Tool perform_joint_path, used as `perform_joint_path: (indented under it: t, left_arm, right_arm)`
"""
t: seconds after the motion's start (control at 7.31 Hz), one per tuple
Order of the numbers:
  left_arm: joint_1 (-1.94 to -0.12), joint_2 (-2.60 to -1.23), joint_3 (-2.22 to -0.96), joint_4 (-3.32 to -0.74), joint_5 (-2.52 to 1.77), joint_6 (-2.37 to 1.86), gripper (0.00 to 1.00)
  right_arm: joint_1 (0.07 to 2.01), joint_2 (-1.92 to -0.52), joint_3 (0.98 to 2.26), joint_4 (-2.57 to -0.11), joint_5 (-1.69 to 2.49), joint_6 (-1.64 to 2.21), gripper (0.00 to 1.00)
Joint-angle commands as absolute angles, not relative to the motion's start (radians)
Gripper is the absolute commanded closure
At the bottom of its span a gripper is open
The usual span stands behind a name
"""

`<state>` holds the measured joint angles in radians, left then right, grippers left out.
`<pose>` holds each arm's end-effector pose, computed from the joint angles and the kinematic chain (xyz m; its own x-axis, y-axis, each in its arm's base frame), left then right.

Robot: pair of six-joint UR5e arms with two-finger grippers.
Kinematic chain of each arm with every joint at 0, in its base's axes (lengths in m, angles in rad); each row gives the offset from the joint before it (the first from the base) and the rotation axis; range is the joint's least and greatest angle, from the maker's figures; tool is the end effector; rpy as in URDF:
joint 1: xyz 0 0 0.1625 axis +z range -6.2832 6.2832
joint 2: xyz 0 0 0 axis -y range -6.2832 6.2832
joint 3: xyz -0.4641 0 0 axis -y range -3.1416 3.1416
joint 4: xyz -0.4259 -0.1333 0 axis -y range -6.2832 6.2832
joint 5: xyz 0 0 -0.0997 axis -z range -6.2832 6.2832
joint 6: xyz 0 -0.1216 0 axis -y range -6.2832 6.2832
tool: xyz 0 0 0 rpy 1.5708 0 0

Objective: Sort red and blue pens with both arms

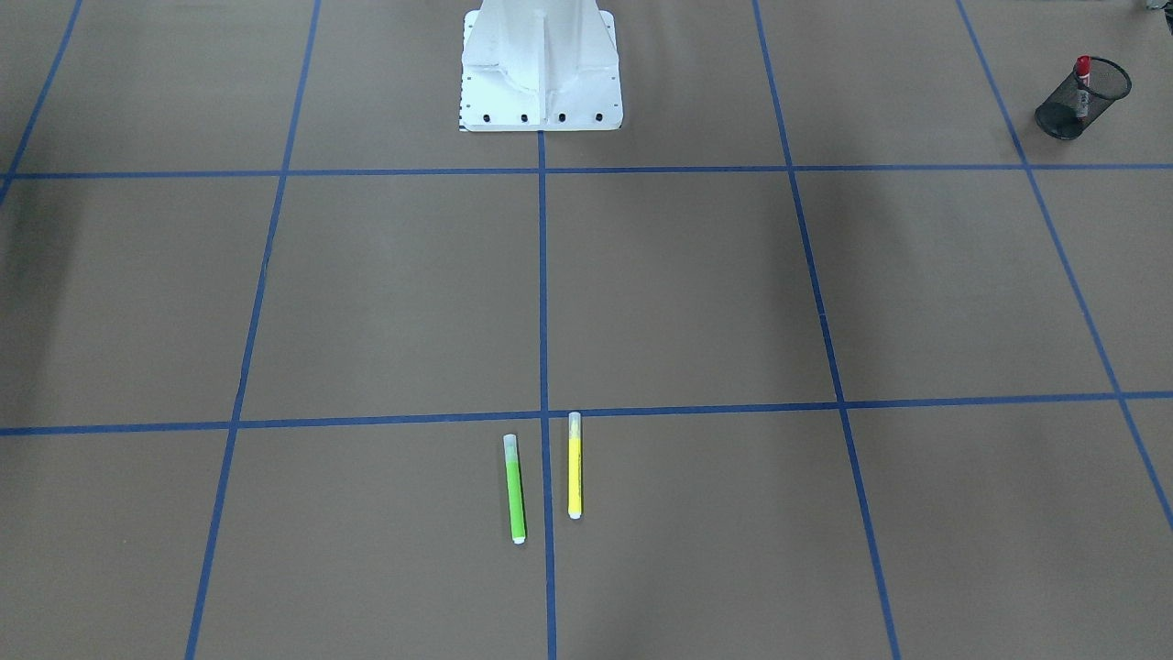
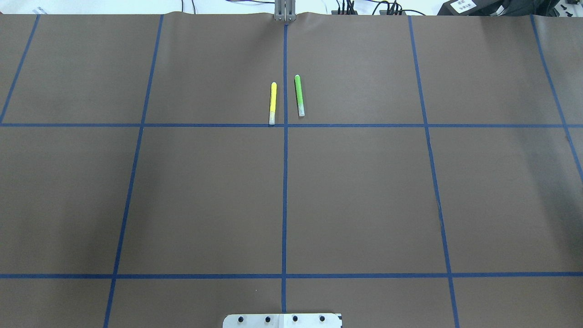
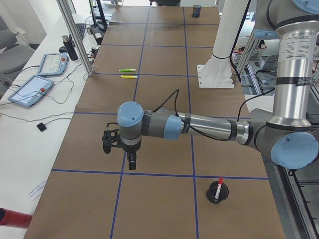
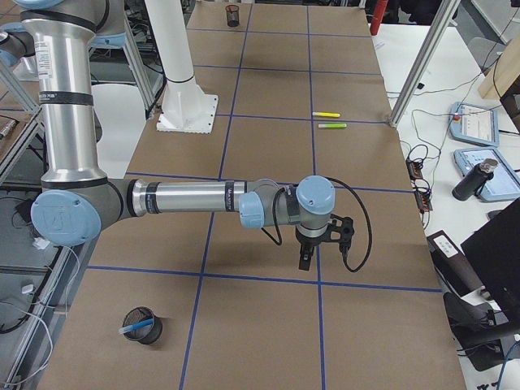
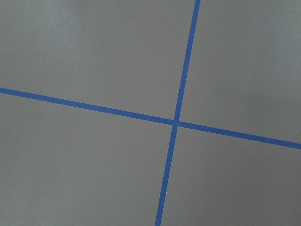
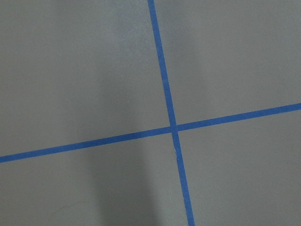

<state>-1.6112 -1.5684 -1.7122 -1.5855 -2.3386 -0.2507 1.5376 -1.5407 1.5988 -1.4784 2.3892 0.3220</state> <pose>-0.0703 -0.5302 0.6388 0.6906 -0.1702 -0.7029 0.2181 0.9757 -0.0220 0.0262 -0.5514 0.6689 0.6548 0.1874 0.7322 -0.1839 0.9792 -0.0862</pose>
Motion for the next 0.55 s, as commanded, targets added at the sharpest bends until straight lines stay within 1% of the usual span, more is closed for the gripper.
perform_joint_path:
  t: [0.0,0.14,0.41]
  left_arm:
    - [-1.609,-1.559,-1.709,-1.6,-2.336,-0.256,0.0]
    - [-1.609,-1.521,-1.7,-1.611,-2.329,-0.249,0.0]
    - [-1.609,-1.491,-1.698,-1.632,-2.329,-0.252,0.0]
  right_arm:
    - [1.537,-1.545,1.608,-1.506,2.396,0.322,0.0]
    - [1.537,-1.543,1.626,-1.541,2.398,0.322,0.0]
    - [1.537,-1.543,1.675,-1.607,2.416,0.322,0.0]
